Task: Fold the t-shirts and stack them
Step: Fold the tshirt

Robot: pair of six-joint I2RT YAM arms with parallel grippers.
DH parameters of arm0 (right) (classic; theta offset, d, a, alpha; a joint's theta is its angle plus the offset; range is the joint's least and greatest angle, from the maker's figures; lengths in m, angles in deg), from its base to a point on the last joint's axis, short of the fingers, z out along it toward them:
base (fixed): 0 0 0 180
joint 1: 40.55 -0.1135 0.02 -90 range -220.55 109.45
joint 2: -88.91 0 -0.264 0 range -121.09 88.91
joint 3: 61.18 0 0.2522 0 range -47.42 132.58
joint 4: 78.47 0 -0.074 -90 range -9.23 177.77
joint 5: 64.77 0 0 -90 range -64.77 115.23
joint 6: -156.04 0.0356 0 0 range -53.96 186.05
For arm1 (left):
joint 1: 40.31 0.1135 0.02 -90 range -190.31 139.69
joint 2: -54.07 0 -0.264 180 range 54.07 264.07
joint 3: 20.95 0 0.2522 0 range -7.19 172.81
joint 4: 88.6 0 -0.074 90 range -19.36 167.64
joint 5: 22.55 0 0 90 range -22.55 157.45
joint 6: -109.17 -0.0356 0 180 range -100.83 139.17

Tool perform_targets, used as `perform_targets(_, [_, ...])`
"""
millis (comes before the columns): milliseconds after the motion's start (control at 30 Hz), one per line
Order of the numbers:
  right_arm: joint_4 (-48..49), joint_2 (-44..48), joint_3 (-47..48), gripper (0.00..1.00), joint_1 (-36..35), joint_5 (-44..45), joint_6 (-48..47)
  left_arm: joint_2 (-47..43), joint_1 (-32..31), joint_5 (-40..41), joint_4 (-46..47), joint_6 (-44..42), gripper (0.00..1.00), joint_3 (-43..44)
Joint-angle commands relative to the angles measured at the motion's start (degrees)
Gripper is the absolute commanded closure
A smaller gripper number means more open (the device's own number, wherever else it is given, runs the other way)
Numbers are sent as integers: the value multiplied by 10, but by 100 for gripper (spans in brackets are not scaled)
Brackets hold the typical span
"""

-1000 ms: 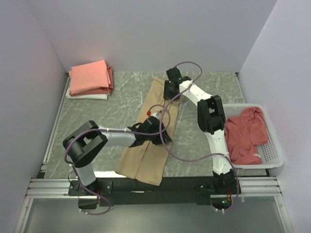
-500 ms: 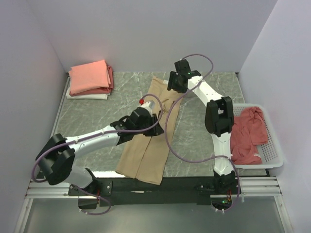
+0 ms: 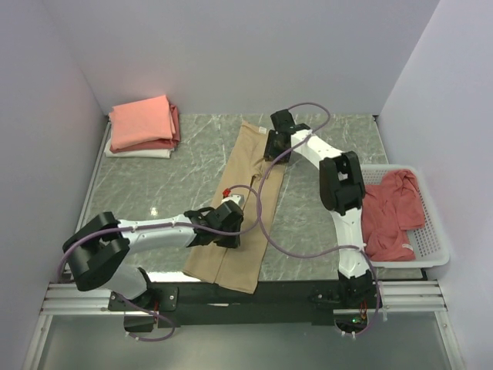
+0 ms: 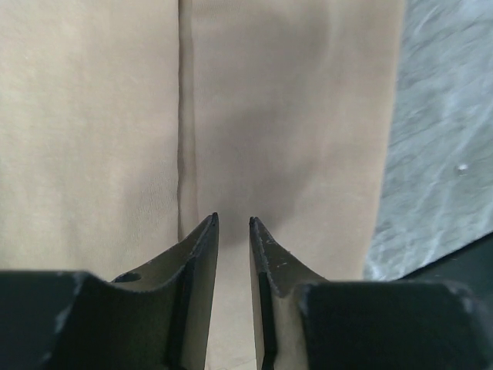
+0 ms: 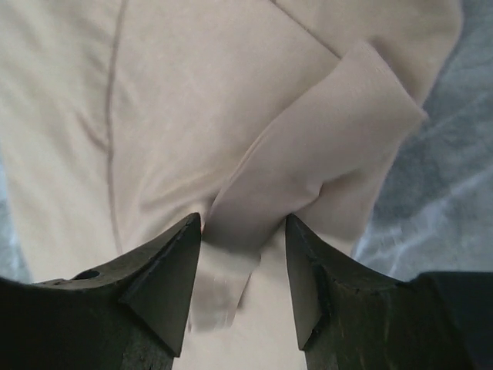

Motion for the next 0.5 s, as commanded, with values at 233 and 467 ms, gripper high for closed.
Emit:
perform_targets(233, [-65, -139, 219, 46, 37, -2, -30, 125, -7, -9, 29, -13, 73, 76])
perform_targets(467, [-41, -187, 289, 45, 65, -52, -48, 183, 0, -37, 32, -11, 73, 158])
